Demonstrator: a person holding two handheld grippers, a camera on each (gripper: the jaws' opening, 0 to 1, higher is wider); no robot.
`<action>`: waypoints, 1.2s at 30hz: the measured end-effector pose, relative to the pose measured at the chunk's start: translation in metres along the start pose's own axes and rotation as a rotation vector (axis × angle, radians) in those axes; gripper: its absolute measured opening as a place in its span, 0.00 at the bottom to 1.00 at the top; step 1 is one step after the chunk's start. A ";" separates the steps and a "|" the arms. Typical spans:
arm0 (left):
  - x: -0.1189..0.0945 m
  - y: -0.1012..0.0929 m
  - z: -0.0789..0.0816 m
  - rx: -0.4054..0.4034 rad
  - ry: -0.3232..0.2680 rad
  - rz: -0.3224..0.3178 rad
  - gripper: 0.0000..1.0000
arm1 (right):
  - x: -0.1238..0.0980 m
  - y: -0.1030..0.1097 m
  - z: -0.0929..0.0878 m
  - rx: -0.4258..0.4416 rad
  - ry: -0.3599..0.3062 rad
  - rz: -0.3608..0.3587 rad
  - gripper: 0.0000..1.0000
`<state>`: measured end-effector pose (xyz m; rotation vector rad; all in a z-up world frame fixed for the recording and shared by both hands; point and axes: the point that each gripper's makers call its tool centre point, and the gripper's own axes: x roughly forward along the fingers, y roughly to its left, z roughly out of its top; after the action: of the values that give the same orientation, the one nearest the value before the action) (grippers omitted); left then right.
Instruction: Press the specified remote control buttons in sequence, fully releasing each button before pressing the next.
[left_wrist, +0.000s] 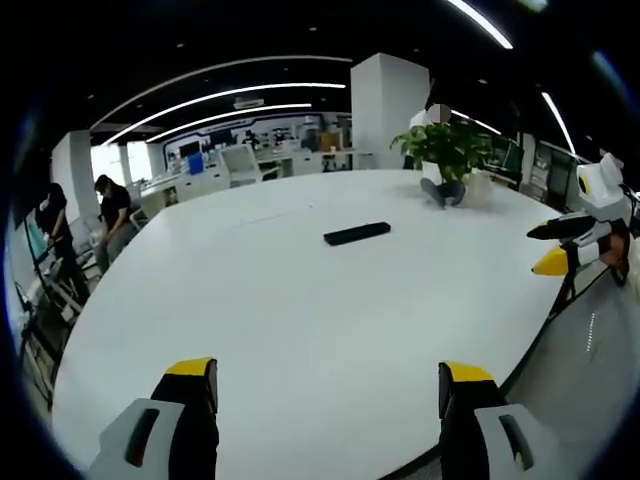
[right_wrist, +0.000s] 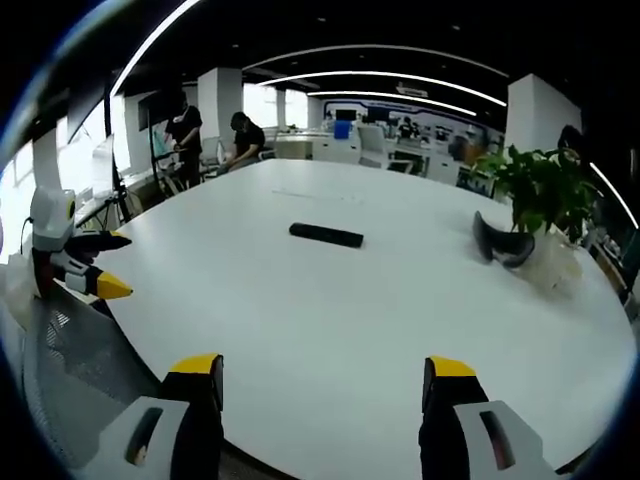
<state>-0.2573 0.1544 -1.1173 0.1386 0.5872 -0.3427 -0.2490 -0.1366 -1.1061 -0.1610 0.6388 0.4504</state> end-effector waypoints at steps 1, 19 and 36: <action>0.000 0.000 -0.001 0.000 0.003 -0.001 0.95 | 0.000 0.000 0.000 0.000 0.000 -0.001 0.81; 0.001 -0.002 -0.001 0.006 0.004 -0.008 0.95 | 0.000 0.000 0.000 -0.009 -0.004 -0.002 0.84; 0.001 -0.002 0.001 0.000 0.007 -0.005 0.95 | 0.002 0.002 -0.003 -0.014 0.017 0.007 0.83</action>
<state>-0.2570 0.1522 -1.1169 0.1382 0.5942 -0.3476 -0.2503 -0.1353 -1.1097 -0.1758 0.6529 0.4604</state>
